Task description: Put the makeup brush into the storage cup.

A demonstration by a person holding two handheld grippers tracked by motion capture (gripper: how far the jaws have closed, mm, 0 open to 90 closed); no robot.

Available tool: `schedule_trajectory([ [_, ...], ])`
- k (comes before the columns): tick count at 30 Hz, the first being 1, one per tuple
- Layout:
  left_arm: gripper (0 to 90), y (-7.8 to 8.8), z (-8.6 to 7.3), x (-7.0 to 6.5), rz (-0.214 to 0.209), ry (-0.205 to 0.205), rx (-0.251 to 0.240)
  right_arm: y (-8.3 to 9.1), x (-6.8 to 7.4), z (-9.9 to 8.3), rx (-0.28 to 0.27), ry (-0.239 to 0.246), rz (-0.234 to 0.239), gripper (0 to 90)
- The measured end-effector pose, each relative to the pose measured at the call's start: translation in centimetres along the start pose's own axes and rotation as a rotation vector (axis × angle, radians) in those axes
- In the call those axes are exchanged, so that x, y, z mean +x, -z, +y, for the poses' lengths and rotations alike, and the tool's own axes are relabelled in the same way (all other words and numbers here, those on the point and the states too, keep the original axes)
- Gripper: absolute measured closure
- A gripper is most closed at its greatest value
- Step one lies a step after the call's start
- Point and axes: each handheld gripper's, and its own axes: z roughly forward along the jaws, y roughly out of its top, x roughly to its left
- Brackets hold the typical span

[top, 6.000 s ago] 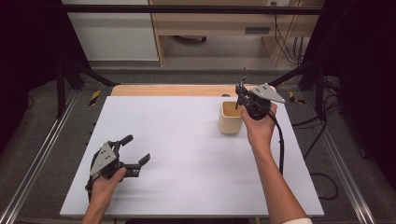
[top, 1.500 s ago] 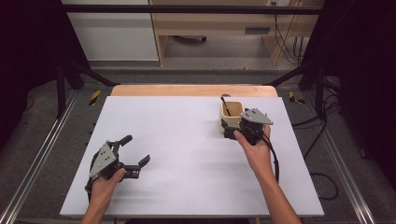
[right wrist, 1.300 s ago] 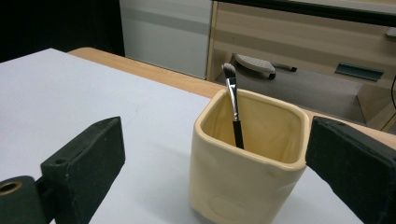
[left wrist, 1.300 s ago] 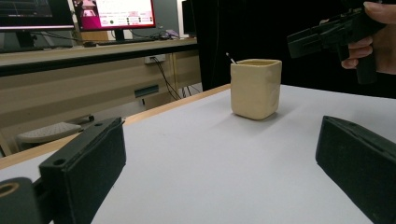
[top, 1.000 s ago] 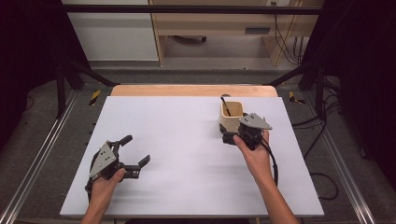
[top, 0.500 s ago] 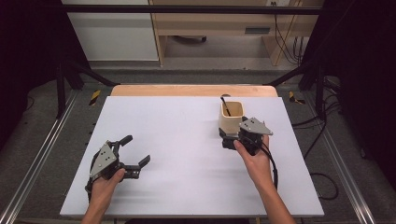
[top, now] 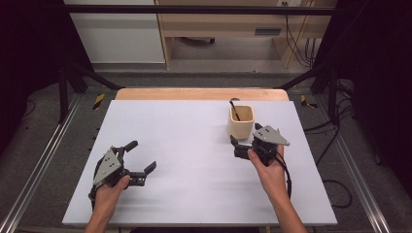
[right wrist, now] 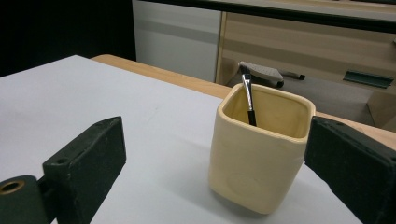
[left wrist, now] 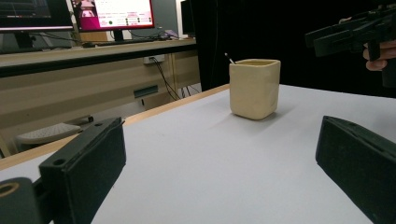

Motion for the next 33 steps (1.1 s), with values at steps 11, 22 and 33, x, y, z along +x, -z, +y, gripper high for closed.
schedule_trajectory([
  [11,1.6,0.0,0.0,0.0,0.0,0.0,0.003,1.2,-0.5,-0.1,-0.023,0.004,-0.012,7.4],
  [22,1.5,0.0,0.1,-0.2,-0.003,-0.001,0.002,2.6,-1.3,-0.2,-0.061,-0.003,-0.015,6.9],
  [33,1.5,0.1,0.1,-0.3,-0.005,-0.003,0.002,4.2,-2.2,-0.7,-0.071,0.001,-0.02,5.2],
])
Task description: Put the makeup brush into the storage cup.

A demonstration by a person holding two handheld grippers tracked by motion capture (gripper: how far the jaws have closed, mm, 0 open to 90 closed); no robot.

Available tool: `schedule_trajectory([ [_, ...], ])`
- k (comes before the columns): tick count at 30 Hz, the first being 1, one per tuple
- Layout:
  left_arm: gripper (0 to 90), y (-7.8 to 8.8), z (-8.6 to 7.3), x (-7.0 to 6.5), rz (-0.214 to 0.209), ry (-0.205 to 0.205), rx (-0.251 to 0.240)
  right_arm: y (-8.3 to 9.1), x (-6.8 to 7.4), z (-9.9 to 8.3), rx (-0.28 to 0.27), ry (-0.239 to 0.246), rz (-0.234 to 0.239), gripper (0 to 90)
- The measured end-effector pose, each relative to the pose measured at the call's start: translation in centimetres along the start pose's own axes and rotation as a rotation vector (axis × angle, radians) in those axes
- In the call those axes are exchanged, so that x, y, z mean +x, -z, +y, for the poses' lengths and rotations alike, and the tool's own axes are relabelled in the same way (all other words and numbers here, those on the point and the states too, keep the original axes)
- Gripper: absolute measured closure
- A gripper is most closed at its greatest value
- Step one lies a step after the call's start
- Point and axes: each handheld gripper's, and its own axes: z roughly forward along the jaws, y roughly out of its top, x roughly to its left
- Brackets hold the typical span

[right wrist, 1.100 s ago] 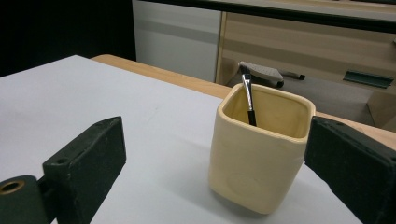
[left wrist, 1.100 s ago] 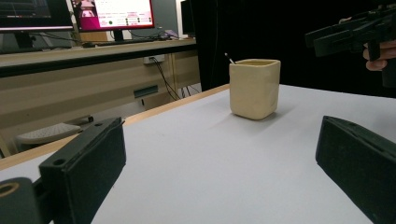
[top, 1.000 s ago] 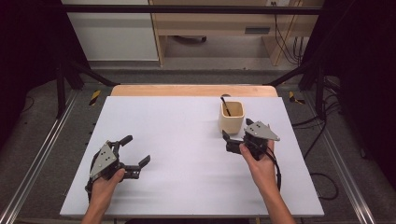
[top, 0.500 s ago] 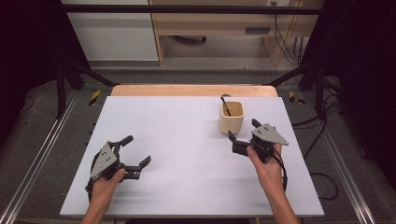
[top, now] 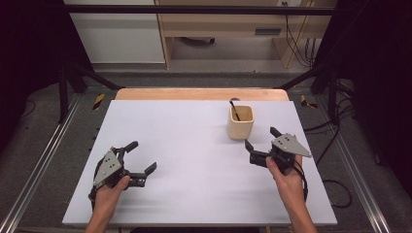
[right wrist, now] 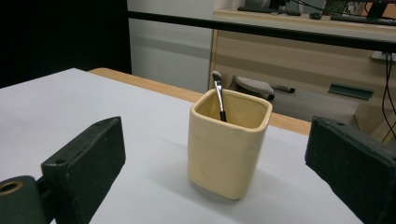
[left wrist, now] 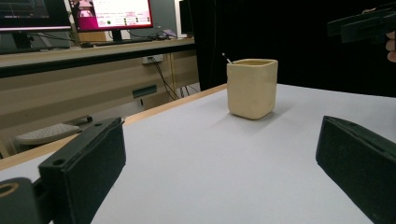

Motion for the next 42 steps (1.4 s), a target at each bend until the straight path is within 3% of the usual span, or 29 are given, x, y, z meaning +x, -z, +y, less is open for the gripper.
schedule_trajectory([
  [23,1.5,0.2,0.0,0.0,0.004,0.001,-0.004,2.8,-1.5,-0.9,-0.037,-0.003,-0.022,4.6],
  [36,1.5,0.2,0.0,0.0,0.004,-0.003,-0.002,4.3,-2.0,-2.0,-0.051,-0.003,-0.027,3.6],
  [42,1.5,0.3,0.0,0.0,0.005,-0.005,0.002,4.7,-2.1,-3.1,-0.085,0.016,-0.032,3.6],
])
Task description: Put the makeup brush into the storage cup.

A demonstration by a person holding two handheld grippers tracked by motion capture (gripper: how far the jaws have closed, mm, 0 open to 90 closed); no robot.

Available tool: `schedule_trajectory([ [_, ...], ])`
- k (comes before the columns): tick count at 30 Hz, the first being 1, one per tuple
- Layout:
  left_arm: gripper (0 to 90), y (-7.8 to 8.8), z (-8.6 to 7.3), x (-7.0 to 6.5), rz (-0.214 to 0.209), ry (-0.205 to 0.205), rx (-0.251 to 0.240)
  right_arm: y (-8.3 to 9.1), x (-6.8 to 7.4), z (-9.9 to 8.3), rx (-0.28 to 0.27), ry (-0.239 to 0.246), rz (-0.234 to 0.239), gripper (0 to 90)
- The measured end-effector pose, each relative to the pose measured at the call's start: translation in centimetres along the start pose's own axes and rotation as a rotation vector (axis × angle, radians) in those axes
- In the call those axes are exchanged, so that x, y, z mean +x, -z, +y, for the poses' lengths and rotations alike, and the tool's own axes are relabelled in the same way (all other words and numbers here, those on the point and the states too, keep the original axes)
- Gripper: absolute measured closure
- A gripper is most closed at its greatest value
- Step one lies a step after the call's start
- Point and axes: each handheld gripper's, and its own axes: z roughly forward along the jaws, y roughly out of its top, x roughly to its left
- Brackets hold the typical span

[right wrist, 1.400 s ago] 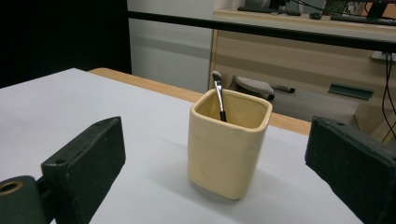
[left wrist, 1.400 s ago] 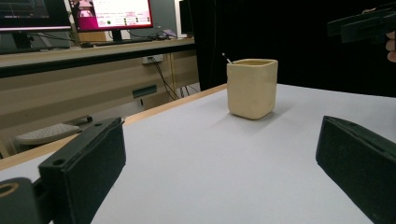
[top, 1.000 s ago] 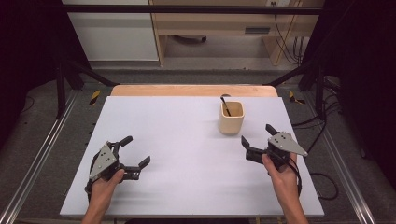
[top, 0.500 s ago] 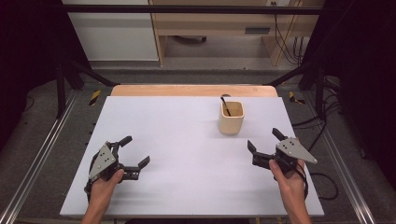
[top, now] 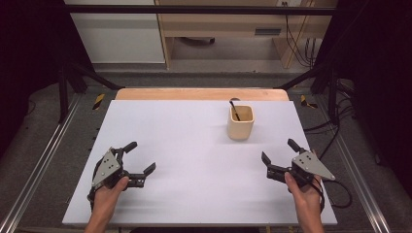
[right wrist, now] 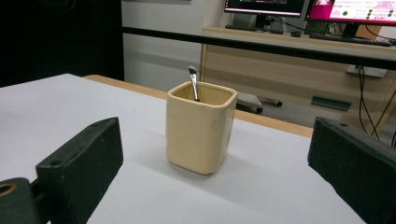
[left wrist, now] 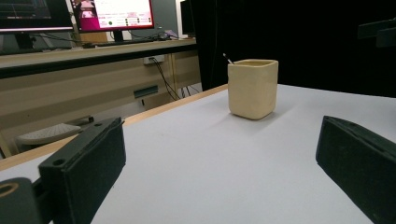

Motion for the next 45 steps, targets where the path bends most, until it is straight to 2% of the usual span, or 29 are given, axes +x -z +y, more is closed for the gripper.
schedule_trajectory([
  [16,1.5,0.2,-0.1,0.1,0.008,0.006,-0.006,-0.3,0.5,-2.4,-0.009,-0.004,0.004,3.9],
  [31,1.0,0.3,-0.2,0.3,0.015,0.012,-0.005,-1.1,1.1,-3.5,-0.006,0.012,0.016,2.1],
  [39,1.0,0.8,-0.3,0.7,0.034,0.019,-0.005,-1.5,1.8,-4.1,-0.018,0.007,0.044,1.9],
  [45,1.0,1.0,-0.5,1.1,0.05,0.023,-0.001,-1.7,2.0,-4.7,-0.002,0.016,0.068,2.0],
])
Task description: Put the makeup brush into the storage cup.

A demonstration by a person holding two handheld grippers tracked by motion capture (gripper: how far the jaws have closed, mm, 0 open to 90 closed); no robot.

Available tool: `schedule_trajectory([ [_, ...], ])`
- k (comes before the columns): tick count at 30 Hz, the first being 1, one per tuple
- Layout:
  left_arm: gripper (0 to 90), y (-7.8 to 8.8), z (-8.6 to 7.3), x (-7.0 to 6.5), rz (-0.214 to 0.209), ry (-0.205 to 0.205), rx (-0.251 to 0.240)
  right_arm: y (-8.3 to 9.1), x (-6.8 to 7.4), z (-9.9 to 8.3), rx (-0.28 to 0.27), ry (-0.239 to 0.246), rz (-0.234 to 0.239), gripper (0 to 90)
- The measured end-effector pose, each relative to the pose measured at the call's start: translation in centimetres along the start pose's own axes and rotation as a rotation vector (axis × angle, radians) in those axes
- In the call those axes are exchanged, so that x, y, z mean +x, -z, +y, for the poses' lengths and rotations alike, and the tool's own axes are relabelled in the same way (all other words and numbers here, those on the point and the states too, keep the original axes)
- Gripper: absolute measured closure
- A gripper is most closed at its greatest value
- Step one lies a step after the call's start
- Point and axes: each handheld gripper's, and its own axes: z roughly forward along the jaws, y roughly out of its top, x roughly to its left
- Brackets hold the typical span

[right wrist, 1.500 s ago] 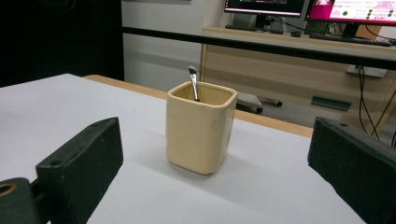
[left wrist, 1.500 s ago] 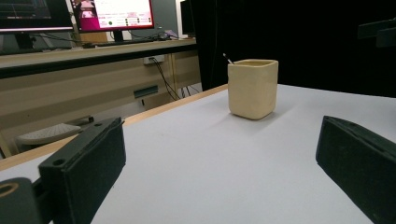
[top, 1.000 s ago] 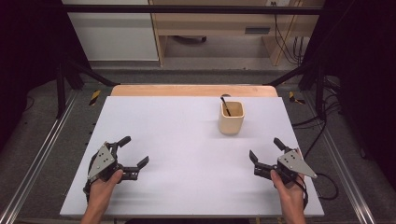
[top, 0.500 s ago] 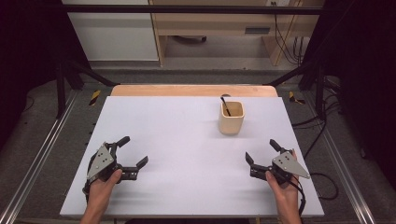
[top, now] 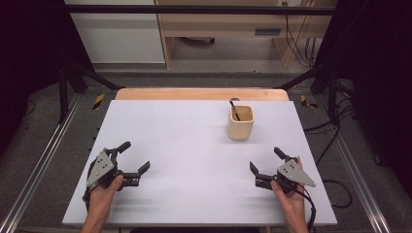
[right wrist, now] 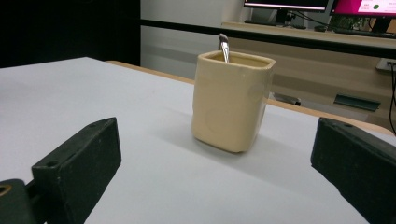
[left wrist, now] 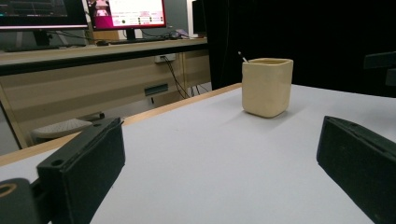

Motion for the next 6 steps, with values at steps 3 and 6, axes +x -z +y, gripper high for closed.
schedule_trajectory([
  [3,1.0,0.0,-0.07,0.13,0.004,0.0,0.003,0.08,-0.14,-0.28,0.008,0.003,-0.004,1.9],
  [6,1.0,0.0,-0.1,0.19,0.006,-0.002,0.008,0.17,-0.24,-0.36,0.014,-0.006,-0.006,2.1],
])
